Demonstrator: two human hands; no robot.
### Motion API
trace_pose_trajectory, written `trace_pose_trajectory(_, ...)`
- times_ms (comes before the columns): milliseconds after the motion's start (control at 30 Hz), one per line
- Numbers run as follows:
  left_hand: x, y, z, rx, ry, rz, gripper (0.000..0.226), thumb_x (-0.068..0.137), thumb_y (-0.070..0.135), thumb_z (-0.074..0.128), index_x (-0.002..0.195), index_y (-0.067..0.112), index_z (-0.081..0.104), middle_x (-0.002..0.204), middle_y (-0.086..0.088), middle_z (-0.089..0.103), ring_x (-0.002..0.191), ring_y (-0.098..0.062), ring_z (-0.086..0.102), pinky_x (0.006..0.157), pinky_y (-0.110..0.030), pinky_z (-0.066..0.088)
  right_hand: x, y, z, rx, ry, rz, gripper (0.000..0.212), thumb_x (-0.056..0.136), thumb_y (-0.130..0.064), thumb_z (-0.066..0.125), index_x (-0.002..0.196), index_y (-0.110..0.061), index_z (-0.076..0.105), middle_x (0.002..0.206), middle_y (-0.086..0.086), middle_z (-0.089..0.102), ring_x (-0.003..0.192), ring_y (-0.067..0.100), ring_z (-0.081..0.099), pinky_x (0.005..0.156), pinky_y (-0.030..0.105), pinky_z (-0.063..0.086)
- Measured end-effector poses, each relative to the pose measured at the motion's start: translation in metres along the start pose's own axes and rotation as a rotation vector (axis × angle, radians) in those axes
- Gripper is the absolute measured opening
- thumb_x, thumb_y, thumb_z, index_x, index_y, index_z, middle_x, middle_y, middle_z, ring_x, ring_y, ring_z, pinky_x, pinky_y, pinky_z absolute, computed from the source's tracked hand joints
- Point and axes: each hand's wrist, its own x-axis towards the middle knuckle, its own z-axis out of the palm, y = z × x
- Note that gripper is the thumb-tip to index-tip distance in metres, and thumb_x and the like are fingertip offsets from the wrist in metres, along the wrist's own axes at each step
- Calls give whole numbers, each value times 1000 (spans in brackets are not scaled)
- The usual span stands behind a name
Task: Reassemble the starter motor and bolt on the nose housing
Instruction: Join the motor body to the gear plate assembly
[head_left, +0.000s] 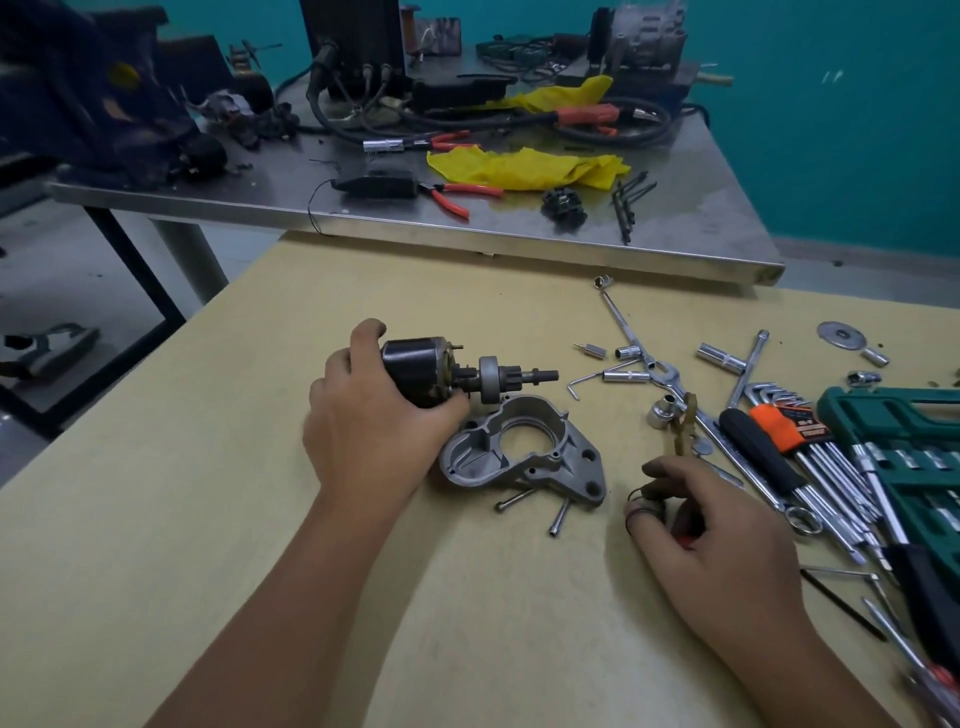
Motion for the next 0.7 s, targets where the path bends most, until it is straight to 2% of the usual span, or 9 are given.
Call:
trace_pose_trajectory(67, 7, 2, -5, 98, -5, 9, 89, 56, 71, 69, 130, 32, 41, 104, 0, 66, 92, -33, 63, 75, -39, 46, -1, 1, 0, 12, 16, 6, 30, 78, -36, 77, 103, -44, 64, 85, -34, 65, 77, -1, 60, 63, 23, 44)
trace_pose_trajectory(133, 15, 4, -11, 154, -53, -19, 80, 54, 78, 64, 114, 31, 40, 90, 2, 64, 79, -32, 62, 64, -34, 45, -3, 1, -2, -13, 20, -9, 24, 75, -38, 75, 97, -41, 67, 78, -31, 63, 72, -3, 59, 63, 18, 41)
trace_pose_trajectory(233, 38, 9, -18, 246, -219, -52, 77, 53, 88, 55, 99, 28, 40, 78, 4, 55, 69, -26, 56, 55, -29, 36, -6, -1, -3, -53, 20, -62, 15, 73, -35, 73, 87, -37, 68, 74, -26, 59, 70, -5, 55, 61, 18, 40)
trace_pose_trajectory(300, 55, 11, -19, 269, -374, -80, 77, 56, 90, 52, 101, 28, 46, 83, 3, 55, 76, -25, 57, 60, -32, 41, -6, -1, -3, -41, 38, -73, 15, 73, -27, 77, 82, -34, 68, 69, -20, 58, 66, 0, 55, 58, 23, 43)
trace_pose_trajectory(400, 66, 9, -15, 208, -516, -150, 77, 57, 90, 51, 103, 29, 53, 93, 0, 60, 86, -27, 61, 79, -38, 52, -5, 1, -3, -24, 43, -64, 22, 74, -16, 80, 83, -33, 69, 72, -14, 63, 67, 5, 59, 60, 32, 50)
trace_pose_trajectory(533, 64, 5, -10, 204, -494, -114, 72, 53, 91, 50, 94, 32, 52, 90, 2, 60, 81, -23, 59, 73, -36, 48, -4, -1, -2, -6, 46, -93, 11, 76, -26, 66, 83, -33, 69, 78, -19, 64, 71, 4, 60, 62, 34, 53)
trace_pose_trajectory(700, 64, 1, -8, 205, -478, -72, 67, 57, 91, 47, 93, 35, 49, 87, 4, 59, 82, -26, 59, 69, -35, 43, 1, 2, 1, 80, 63, -148, 16, 74, -19, 65, 82, -33, 68, 79, -18, 64, 65, 8, 59, 55, 32, 50)
